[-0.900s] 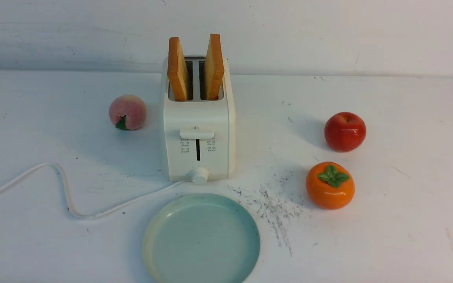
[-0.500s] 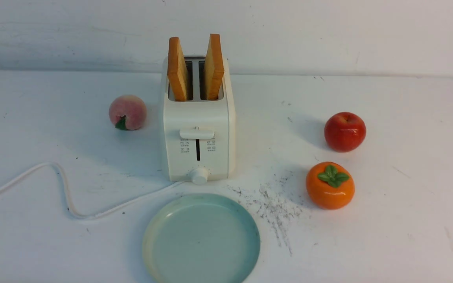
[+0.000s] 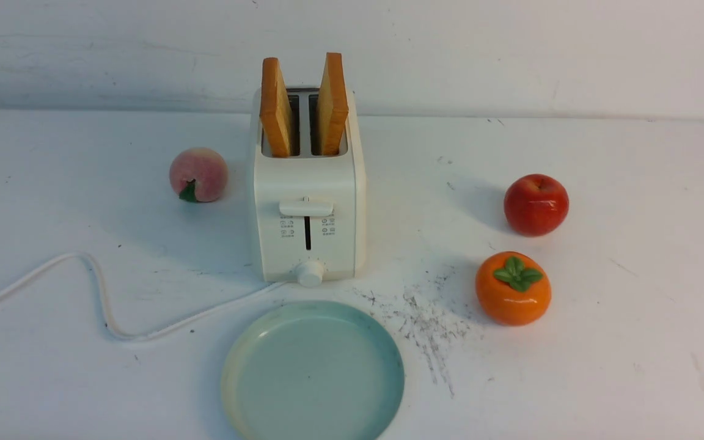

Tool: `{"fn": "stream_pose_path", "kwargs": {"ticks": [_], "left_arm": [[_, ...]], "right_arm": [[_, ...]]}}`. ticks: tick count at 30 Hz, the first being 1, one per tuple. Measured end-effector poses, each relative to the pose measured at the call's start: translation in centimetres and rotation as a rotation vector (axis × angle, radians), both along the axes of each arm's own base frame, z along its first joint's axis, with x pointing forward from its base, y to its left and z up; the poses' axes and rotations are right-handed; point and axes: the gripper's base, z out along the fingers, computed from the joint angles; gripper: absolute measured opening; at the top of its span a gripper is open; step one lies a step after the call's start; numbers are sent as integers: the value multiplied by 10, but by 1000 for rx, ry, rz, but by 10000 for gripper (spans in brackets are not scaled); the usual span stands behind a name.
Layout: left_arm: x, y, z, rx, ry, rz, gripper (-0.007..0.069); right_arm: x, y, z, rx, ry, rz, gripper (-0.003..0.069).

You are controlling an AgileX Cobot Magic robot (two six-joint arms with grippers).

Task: Take toasted bread from bread machine on white table place on plate.
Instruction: 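Grasp the toast slice in the toaster and pull it up out of the slot with the right gripper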

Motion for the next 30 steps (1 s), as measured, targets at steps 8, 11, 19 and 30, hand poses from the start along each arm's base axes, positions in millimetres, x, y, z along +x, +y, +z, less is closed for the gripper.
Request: {"fn": "stream_pose_path", "kwargs": {"ticks": [8,11,19,30], "left_arm": [[0,0,0,0,0,0,240],[0,0,0,0,0,0,241],[0,0,0,0,0,0,241],[0,-7,1,-260,7,9,241]], "right_arm": [[0,0,0,0,0,0,240],[0,0,0,0,0,0,240],[0,0,0,0,0,0,240],[0,1,1,42,-5,-4,240]]}}
